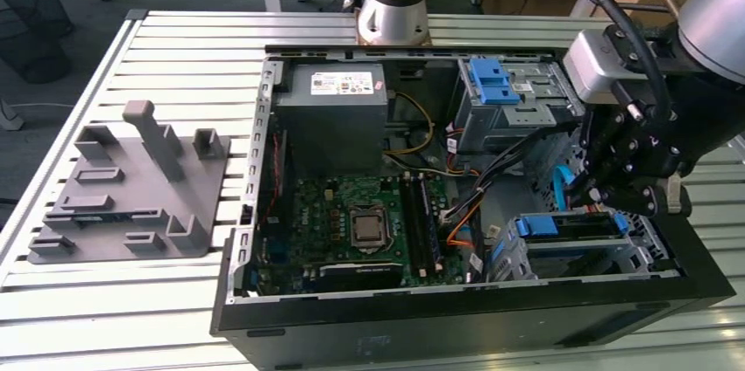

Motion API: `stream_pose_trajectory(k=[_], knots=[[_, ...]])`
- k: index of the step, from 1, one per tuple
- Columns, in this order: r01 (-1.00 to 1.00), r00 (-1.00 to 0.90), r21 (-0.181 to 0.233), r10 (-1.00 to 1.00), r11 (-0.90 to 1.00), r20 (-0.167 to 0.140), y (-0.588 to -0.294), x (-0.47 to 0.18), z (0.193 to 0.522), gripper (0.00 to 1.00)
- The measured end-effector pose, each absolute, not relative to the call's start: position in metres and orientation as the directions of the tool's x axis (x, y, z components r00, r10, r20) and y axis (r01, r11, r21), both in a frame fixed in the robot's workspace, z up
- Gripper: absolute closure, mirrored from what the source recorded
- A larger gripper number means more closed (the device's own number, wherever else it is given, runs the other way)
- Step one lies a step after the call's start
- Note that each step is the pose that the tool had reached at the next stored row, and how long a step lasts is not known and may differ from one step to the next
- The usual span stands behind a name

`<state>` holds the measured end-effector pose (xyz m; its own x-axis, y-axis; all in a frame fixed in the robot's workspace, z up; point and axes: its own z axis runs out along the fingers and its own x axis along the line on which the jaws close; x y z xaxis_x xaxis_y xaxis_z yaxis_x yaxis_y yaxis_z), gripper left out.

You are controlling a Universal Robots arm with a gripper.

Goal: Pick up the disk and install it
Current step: 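Insert the second disk wire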

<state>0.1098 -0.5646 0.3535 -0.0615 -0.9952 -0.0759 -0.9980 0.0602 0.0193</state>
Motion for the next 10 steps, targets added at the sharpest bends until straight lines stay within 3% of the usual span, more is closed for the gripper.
stream_pose_trajectory(k=[10], knots=[[-0.997, -0.07, 0.021, -0.993, 0.068, -0.092, -0.573, 0.112, 0.343, 0.84]])
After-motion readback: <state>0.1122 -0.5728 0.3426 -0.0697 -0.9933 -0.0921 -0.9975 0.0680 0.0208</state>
